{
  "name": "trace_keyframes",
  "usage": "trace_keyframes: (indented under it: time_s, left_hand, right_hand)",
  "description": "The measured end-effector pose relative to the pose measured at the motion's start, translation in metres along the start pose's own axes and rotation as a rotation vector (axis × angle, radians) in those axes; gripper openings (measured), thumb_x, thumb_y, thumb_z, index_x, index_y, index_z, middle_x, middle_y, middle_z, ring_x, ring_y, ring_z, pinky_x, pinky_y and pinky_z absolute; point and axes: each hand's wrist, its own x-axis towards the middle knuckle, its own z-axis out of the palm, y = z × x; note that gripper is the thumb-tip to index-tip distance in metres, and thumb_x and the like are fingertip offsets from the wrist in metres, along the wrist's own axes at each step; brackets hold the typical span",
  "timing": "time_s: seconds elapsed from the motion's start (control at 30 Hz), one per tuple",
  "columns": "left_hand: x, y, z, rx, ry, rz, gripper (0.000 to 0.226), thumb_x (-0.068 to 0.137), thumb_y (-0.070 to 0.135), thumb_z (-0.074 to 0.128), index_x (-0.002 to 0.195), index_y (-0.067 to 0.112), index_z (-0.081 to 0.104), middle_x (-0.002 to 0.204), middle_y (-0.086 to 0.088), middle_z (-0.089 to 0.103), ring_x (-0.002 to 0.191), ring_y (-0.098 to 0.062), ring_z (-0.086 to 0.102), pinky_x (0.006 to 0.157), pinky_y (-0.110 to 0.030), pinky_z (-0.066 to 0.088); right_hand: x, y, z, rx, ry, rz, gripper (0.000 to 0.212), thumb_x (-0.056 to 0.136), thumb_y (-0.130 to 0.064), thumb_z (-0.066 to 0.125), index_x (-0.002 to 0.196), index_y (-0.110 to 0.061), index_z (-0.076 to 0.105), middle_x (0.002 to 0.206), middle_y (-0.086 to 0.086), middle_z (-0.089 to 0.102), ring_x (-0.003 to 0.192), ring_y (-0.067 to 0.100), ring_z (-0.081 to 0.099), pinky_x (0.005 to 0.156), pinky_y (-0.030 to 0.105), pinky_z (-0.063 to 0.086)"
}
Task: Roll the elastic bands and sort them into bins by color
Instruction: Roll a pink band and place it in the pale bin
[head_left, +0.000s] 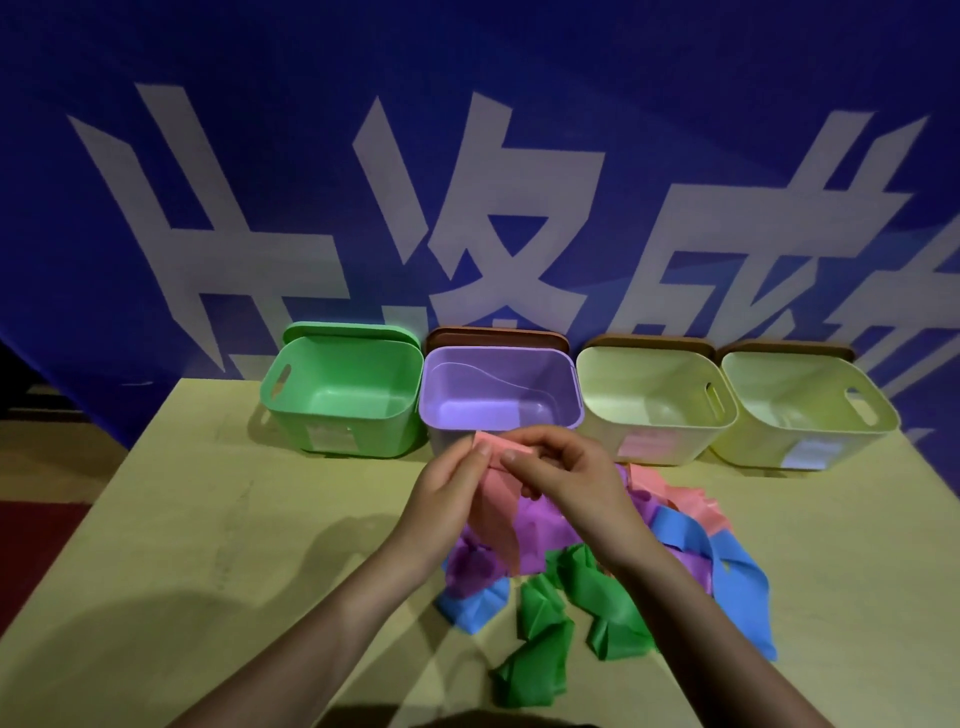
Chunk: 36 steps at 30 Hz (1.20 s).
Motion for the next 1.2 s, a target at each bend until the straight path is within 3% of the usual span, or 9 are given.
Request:
trace_keyframes:
  time_s: [0.1, 0.23, 0.37, 0.47, 0.6, 0.8, 1.0, 1.1, 1.2]
  left_hand:
    - [0.014, -0.004, 0.002, 0.040, -0.040, 0.030, 0.029, 0.097, 0.019, 0.047, 0.103, -0.004, 0.063, 0.101, -0.021, 0.068, 0.092, -0.015, 0.059, 0.080, -0.024, 0.046]
    - [0.033, 0.001, 0.006, 0.037, -0.094, 0.047, 0.025, 0.101, 0.007, 0.039, 0.095, 0.002, 0.063, 0.083, 0.001, 0.069, 0.080, -0.006, 0.062, 0.073, -0.018, 0.047]
    - [0.061, -0.005, 0.009, 0.114, -0.065, 0.097, 0.025, 0.100, 0.008, 0.040, 0.087, 0.004, 0.061, 0.077, 0.005, 0.068, 0.075, -0.005, 0.062, 0.071, -0.017, 0.047]
    - [0.077, -0.010, 0.016, 0.223, -0.014, 0.158, 0.032, 0.100, 0.004, 0.040, 0.073, 0.014, 0.053, 0.061, 0.015, 0.059, 0.060, 0.004, 0.052, 0.062, -0.013, 0.040]
    - [0.088, -0.017, 0.019, 0.270, 0.002, 0.204, 0.031, 0.099, 0.016, 0.041, 0.069, 0.021, 0.047, 0.061, 0.014, 0.057, 0.058, 0.004, 0.050, 0.061, -0.012, 0.039]
    - [0.098, -0.025, 0.006, 0.250, -0.002, 0.199, 0.029, 0.092, 0.039, 0.042, 0.069, 0.024, 0.051, 0.059, 0.011, 0.056, 0.058, -0.002, 0.049, 0.060, -0.020, 0.040]
    - [0.100, -0.021, 0.000, 0.193, -0.001, 0.026, 0.028, 0.099, 0.008, 0.044, 0.080, 0.018, 0.062, 0.066, 0.016, 0.064, 0.063, 0.003, 0.054, 0.062, -0.014, 0.041]
    - [0.093, -0.014, 0.001, 0.102, 0.015, -0.045, 0.028, 0.099, 0.007, 0.041, 0.086, 0.013, 0.065, 0.071, 0.010, 0.069, 0.068, 0.000, 0.060, 0.065, -0.014, 0.044]
    - [0.086, -0.006, 0.004, 0.052, 0.003, -0.034, 0.030, 0.100, 0.006, 0.039, 0.089, 0.011, 0.067, 0.071, 0.010, 0.070, 0.068, 0.000, 0.062, 0.065, -0.014, 0.045]
  right_hand:
    - [0.009, 0.001, -0.007, -0.013, 0.025, 0.001, 0.008, 0.083, -0.002, 0.069, 0.091, -0.003, 0.070, 0.057, -0.005, 0.058, 0.050, 0.004, 0.051, 0.053, 0.014, 0.041]
    - [0.029, 0.001, -0.015, -0.003, 0.028, -0.006, 0.008, 0.085, -0.003, 0.067, 0.091, 0.000, 0.070, 0.056, -0.004, 0.056, 0.051, 0.007, 0.050, 0.054, 0.016, 0.042]
    - [0.052, 0.004, -0.018, 0.011, 0.039, 0.028, 0.009, 0.086, 0.002, 0.064, 0.078, -0.002, 0.064, 0.052, -0.008, 0.059, 0.050, 0.000, 0.054, 0.052, 0.011, 0.043]
    - [0.070, 0.011, -0.022, -0.188, 0.109, -0.029, 0.021, 0.085, -0.001, 0.067, 0.069, -0.012, 0.061, 0.051, -0.014, 0.058, 0.048, -0.003, 0.051, 0.052, 0.009, 0.039]
    - [0.083, 0.023, -0.023, -0.365, 0.154, -0.125, 0.026, 0.084, -0.003, 0.068, 0.064, -0.018, 0.059, 0.048, -0.017, 0.054, 0.045, 0.001, 0.045, 0.050, 0.010, 0.033]
    - [0.092, 0.040, -0.017, -0.208, 0.157, -0.152, 0.015, 0.081, -0.015, 0.067, 0.068, -0.010, 0.062, 0.055, -0.002, 0.057, 0.051, 0.002, 0.046, 0.052, 0.018, 0.037]
    - [0.097, 0.043, -0.012, -0.014, 0.174, 0.008, 0.015, 0.086, 0.001, 0.066, 0.077, -0.010, 0.069, 0.065, -0.004, 0.066, 0.061, 0.006, 0.058, 0.058, 0.017, 0.048]
    - [0.091, 0.038, -0.010, 0.034, 0.146, 0.051, 0.013, 0.090, 0.000, 0.060, 0.091, -0.009, 0.069, 0.060, -0.007, 0.059, 0.053, 0.001, 0.053, 0.054, 0.016, 0.047]
    - [0.086, 0.036, -0.012, 0.015, 0.133, 0.081, 0.023, 0.086, -0.003, 0.066, 0.103, -0.020, 0.068, 0.068, 0.002, 0.052, 0.059, 0.006, 0.051, 0.057, 0.018, 0.048]
